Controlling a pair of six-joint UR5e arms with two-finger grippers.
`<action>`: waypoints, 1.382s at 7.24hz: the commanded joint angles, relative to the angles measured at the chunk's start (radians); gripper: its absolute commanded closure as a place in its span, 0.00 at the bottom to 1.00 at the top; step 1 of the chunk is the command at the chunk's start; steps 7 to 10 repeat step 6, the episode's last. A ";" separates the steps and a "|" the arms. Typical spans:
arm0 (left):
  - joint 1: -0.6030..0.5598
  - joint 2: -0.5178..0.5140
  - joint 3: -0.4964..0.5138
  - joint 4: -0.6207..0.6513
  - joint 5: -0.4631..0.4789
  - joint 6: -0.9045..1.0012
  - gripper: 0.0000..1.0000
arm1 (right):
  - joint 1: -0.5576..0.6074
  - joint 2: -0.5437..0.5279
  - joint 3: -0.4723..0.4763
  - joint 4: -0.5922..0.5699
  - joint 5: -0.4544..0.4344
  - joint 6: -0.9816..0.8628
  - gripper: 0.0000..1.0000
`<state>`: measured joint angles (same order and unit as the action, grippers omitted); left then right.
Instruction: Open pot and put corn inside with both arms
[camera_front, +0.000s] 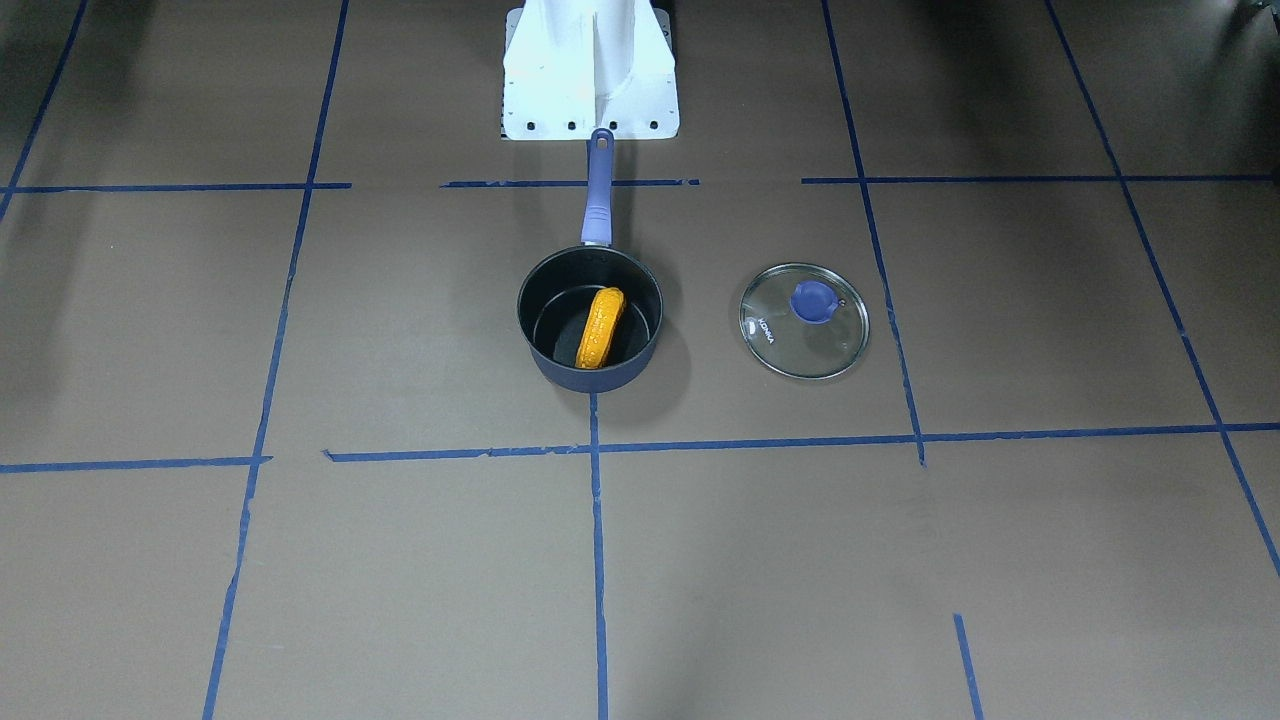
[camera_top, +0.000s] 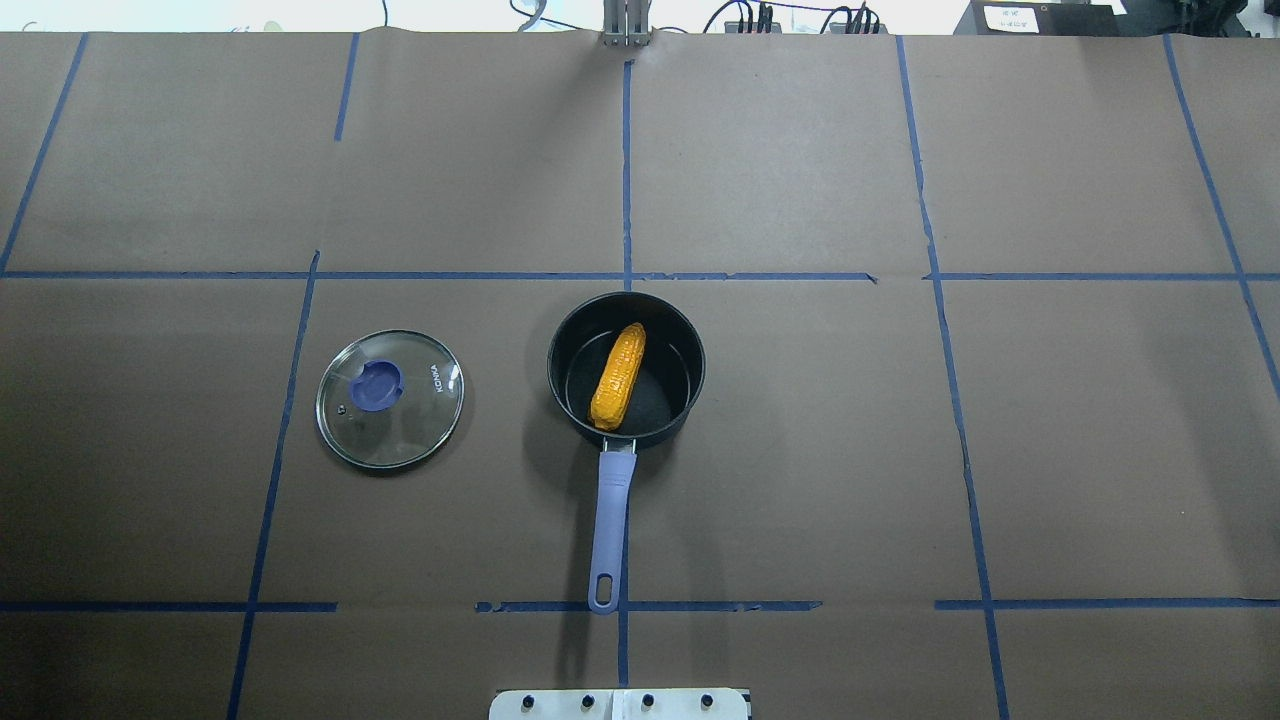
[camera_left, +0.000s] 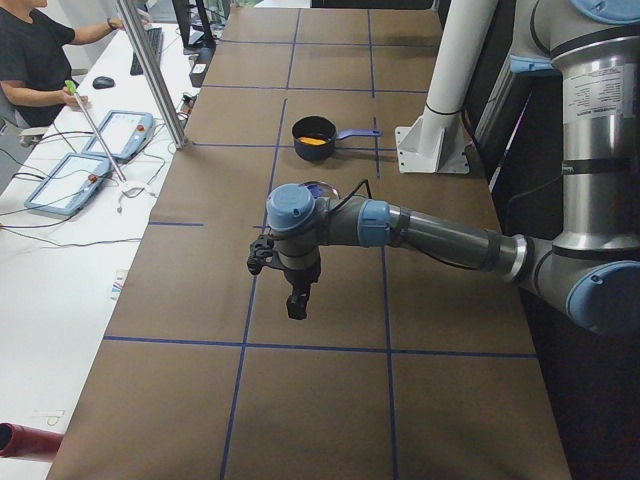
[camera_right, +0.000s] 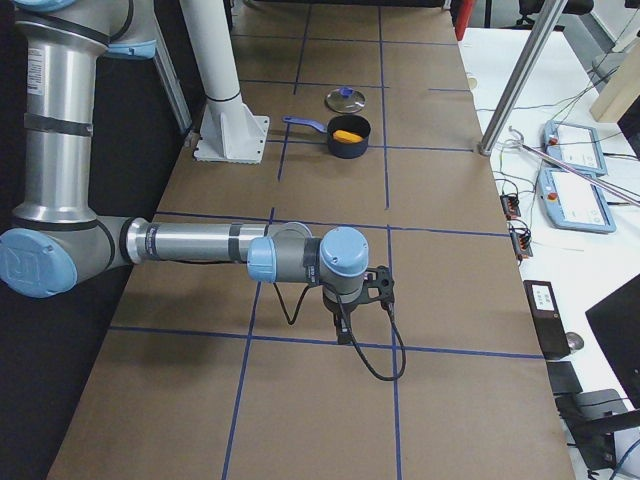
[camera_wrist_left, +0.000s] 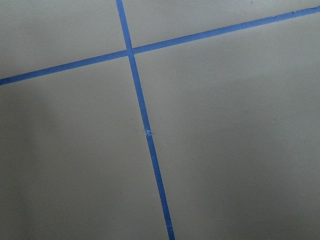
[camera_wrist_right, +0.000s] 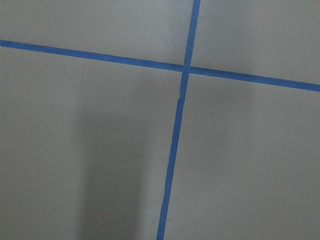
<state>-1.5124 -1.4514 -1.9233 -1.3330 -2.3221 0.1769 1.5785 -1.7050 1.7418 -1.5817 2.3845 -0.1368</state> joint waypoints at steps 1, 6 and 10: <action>0.001 -0.003 -0.003 0.000 0.004 -0.001 0.00 | 0.000 0.007 0.005 -0.003 0.010 -0.007 0.00; 0.001 -0.001 -0.042 0.003 0.004 -0.001 0.00 | 0.000 -0.005 0.010 0.005 0.008 -0.006 0.00; 0.001 -0.001 -0.042 0.003 0.004 -0.001 0.00 | 0.000 -0.005 0.010 0.005 0.008 -0.006 0.00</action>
